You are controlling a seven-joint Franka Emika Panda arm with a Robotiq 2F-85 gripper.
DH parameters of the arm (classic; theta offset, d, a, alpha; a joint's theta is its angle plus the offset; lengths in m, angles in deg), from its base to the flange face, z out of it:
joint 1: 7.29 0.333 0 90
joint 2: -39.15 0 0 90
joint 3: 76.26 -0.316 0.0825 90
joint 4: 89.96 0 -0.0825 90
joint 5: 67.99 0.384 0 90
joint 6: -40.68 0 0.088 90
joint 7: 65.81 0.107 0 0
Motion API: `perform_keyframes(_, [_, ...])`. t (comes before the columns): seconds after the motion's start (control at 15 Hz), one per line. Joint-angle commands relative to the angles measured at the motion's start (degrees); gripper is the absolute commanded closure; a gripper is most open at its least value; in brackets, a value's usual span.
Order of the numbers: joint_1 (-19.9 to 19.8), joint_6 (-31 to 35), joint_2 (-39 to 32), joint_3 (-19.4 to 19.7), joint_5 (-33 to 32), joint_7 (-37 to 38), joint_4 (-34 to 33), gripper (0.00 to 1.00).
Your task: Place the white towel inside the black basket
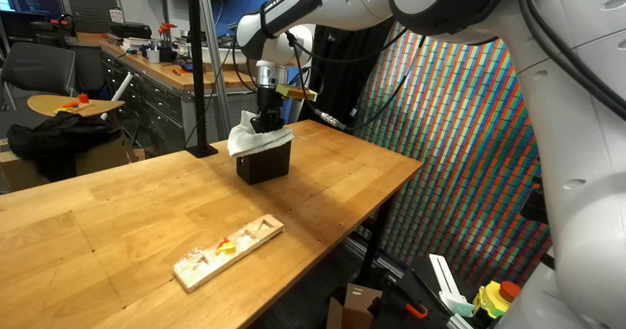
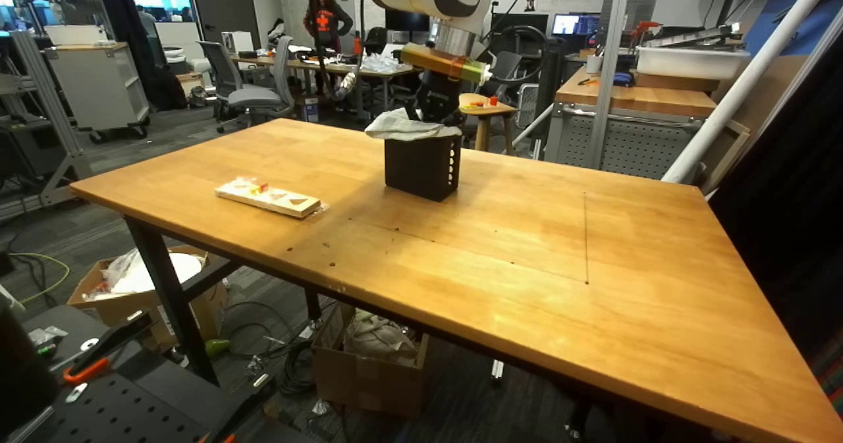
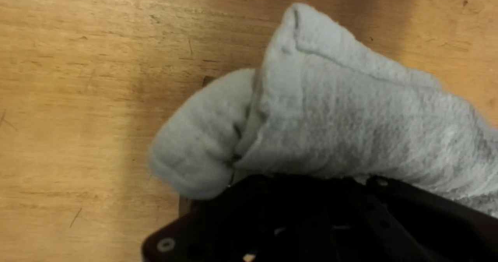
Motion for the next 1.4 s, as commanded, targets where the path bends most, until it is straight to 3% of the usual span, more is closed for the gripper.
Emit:
perform_keyframes(0.0, [-0.84,-0.56,-0.96,-0.41,1.02,-1.41,-0.85,0.99])
perform_keyframes(0.93, [-0.16,-0.93,5.57,0.26,-1.23,-3.47,-1.36,0.99])
perform_keyframes(1.33, [0.78,-7.30,3.76,0.45,-4.63,-4.86,-10.05,0.99])
